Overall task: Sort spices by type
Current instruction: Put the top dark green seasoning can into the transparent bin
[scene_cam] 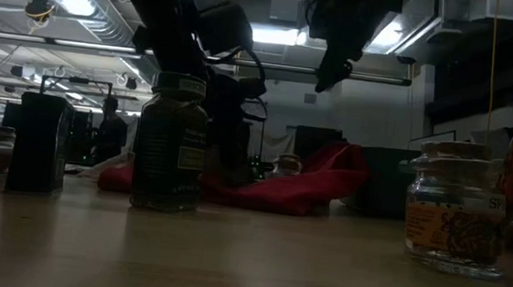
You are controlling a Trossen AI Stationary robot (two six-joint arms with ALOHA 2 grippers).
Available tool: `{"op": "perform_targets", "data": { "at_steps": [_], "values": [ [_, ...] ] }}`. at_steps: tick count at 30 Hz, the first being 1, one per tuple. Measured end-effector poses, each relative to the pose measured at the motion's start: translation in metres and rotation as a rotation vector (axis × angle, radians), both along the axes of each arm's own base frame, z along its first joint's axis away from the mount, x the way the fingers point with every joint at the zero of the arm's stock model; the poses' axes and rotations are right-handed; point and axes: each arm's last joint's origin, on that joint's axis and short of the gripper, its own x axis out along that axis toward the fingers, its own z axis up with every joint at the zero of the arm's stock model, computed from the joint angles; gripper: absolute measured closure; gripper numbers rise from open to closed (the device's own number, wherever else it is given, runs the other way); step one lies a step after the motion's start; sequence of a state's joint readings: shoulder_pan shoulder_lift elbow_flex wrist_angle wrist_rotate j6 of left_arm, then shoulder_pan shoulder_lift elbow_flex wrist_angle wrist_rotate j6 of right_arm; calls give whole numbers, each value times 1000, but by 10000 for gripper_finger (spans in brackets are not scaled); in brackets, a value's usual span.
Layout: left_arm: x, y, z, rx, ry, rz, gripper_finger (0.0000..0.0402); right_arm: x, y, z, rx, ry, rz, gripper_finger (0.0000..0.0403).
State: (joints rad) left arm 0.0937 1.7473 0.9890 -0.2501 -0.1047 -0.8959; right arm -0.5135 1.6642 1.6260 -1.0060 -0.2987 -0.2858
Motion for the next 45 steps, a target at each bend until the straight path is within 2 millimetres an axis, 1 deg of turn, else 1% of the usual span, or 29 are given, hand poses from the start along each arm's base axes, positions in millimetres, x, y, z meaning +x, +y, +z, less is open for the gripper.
{"op": "perform_targets", "data": {
  "at_steps": [2,6,9,13,18,22,26,30,36,45],
  "values": [
    [0,0,0,9,2,-15,308,2,5,0,23,-16,40,84],
    [0,0,2,38,1,-60,309,6,13,1,82,-49,99,84],
    [-2,0,9,64,-13,-96,309,8,18,1,116,-67,134,84],
    [-5,0,25,104,-57,-141,307,10,23,2,153,-90,182,84],
    [-10,-1,51,177,-143,-211,300,12,29,3,162,-120,264,84],
    [-10,-1,74,273,-269,-274,303,17,38,4,149,-150,341,84],
    [-8,-1,89,361,-370,-323,299,23,49,5,134,-161,381,84],
    [-5,-3,97,417,-441,-348,298,30,60,6,91,-167,383,84],
    [-2,-11,102,489,-482,-414,301,37,71,7,19,-149,309,84],
    [2,-20,111,591,-550,-469,302,37,73,4,112,-128,264,84]
  ]
}}
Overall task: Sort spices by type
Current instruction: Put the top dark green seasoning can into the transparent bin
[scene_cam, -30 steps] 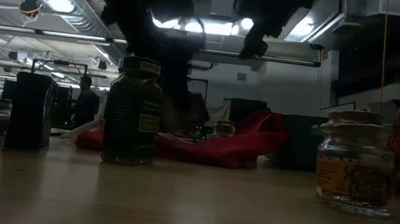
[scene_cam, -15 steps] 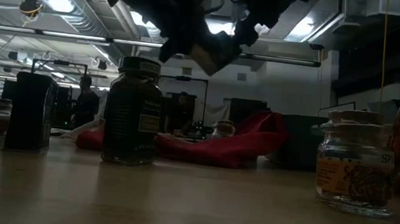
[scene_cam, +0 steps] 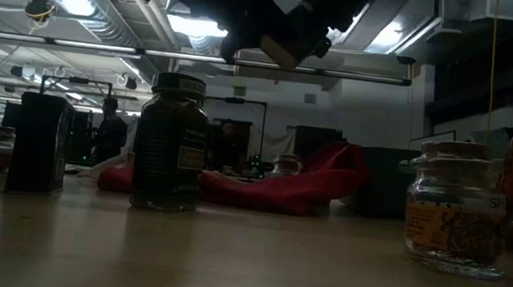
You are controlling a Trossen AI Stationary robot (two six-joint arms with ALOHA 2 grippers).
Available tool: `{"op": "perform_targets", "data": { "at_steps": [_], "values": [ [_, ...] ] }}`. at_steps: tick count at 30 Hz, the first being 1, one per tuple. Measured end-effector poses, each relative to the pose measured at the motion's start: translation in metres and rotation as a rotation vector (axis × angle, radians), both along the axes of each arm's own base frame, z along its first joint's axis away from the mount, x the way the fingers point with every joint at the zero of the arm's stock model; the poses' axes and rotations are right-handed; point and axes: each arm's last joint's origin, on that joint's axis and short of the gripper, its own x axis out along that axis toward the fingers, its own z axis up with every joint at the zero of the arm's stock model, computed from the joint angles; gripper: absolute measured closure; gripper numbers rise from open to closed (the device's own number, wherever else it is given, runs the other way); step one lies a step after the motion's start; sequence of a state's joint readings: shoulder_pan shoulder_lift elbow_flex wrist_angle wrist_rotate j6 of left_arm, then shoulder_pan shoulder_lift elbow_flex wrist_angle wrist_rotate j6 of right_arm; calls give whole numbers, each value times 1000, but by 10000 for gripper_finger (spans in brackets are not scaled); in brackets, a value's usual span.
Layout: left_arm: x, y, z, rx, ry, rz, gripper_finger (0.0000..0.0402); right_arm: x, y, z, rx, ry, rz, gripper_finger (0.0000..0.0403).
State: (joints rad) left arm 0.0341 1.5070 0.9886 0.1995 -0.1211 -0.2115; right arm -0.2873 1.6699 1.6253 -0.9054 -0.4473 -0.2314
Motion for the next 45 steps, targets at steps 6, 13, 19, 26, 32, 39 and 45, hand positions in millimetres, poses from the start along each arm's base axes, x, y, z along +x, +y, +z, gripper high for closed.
{"op": "perform_targets", "data": {
  "at_steps": [6,13,19,26,32,39,45],
  "values": [
    [0,0,-1,4,7,-1,294,-1,1,-1,15,7,9,112],
    [0,1,-1,4,12,8,292,-1,1,-1,15,8,9,232],
    [-1,4,-1,4,14,11,289,-1,1,-1,11,5,15,273],
    [-2,9,-3,3,35,28,248,-1,-1,-1,4,12,-5,273],
    [-5,14,0,27,43,35,207,-3,-4,-3,-43,45,-42,262],
    [-17,25,6,28,88,71,190,-15,-34,-5,-80,87,-123,270],
    [-22,29,2,20,151,84,190,-36,-76,-8,-202,155,-273,262]
  ]
}}
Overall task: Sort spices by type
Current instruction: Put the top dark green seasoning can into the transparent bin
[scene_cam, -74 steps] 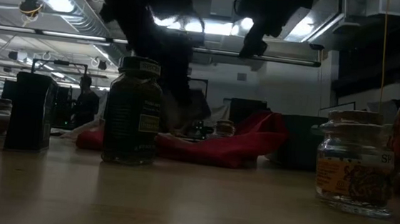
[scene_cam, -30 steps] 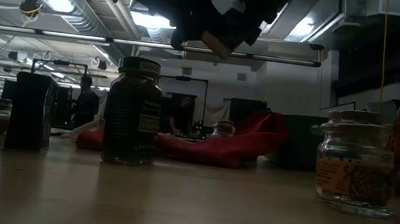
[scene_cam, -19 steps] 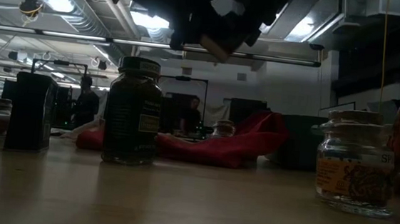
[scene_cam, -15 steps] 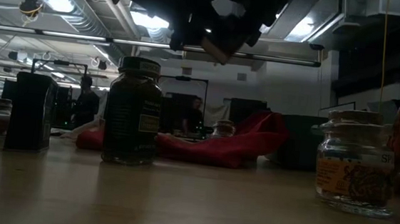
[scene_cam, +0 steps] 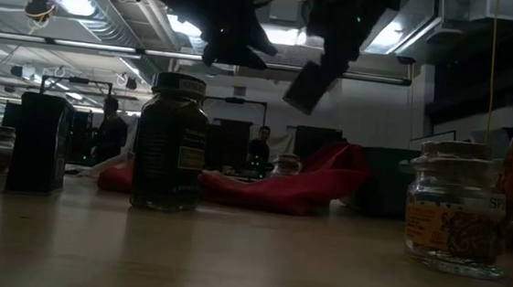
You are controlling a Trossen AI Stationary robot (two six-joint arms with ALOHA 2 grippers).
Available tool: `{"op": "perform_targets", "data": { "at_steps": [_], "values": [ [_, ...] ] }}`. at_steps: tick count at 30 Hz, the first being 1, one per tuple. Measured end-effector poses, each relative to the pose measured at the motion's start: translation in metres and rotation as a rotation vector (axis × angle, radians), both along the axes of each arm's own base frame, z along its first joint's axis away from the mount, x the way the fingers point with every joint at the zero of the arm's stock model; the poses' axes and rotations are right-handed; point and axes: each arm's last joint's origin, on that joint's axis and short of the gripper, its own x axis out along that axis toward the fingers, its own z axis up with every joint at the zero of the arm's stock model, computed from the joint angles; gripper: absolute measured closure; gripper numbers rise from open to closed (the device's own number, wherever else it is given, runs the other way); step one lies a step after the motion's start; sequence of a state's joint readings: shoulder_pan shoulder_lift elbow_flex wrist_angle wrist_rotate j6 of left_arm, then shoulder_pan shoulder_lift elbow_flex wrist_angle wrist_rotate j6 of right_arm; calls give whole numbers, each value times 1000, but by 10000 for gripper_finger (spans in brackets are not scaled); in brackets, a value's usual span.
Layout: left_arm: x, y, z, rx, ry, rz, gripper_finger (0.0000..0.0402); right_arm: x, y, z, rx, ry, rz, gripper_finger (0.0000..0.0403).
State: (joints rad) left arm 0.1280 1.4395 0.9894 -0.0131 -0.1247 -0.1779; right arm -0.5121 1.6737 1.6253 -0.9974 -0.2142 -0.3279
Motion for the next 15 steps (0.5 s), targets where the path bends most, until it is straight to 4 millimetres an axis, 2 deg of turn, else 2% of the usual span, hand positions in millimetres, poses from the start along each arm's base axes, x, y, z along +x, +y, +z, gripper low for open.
{"op": "perform_targets", "data": {
  "at_steps": [6,15],
  "values": [
    [-2,-1,-3,15,43,-12,193,-20,-50,-15,-52,82,-141,268],
    [-2,0,-3,15,42,-10,192,-35,-111,-68,20,210,-241,263]
  ]
}}
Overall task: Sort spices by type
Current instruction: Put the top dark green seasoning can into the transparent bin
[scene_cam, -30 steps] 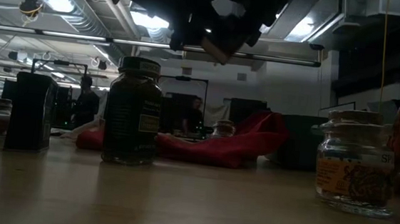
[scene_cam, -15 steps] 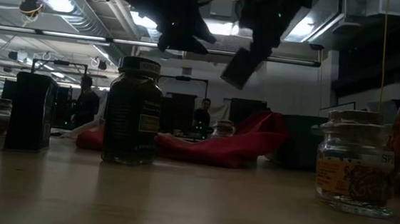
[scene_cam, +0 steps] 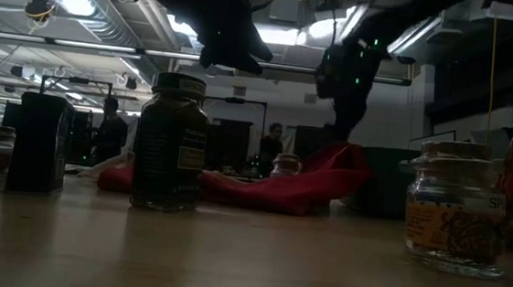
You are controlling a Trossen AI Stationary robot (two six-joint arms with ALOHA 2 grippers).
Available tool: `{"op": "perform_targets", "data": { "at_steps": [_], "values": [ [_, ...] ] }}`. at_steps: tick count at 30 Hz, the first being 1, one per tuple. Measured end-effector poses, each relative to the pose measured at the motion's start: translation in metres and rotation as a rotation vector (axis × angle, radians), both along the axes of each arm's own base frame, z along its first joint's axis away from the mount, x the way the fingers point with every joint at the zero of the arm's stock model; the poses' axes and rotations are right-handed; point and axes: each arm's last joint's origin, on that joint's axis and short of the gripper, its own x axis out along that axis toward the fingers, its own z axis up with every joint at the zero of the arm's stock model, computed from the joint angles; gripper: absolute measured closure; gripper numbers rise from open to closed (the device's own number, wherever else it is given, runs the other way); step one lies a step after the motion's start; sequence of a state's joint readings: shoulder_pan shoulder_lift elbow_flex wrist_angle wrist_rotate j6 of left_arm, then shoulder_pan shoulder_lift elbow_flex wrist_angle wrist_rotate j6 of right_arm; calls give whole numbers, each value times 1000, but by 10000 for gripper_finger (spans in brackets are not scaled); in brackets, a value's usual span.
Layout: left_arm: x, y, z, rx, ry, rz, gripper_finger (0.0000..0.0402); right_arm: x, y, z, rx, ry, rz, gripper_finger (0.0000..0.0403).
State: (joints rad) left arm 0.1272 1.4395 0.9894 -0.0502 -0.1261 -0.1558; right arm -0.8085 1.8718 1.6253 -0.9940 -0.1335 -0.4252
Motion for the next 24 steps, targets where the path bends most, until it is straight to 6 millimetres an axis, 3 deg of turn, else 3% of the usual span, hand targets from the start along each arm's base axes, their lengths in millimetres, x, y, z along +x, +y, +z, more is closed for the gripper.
{"op": "perform_targets", "data": {
  "at_steps": [5,12,24],
  "values": [
    [0,0,0,0,0,-1,192,0,-20,-27,1,57,-41,266],
    [0,0,0,0,0,-1,192,7,-28,-50,-5,99,-28,263],
    [0,0,0,0,0,-1,192,9,-31,-62,16,119,-26,236]
  ]
}}
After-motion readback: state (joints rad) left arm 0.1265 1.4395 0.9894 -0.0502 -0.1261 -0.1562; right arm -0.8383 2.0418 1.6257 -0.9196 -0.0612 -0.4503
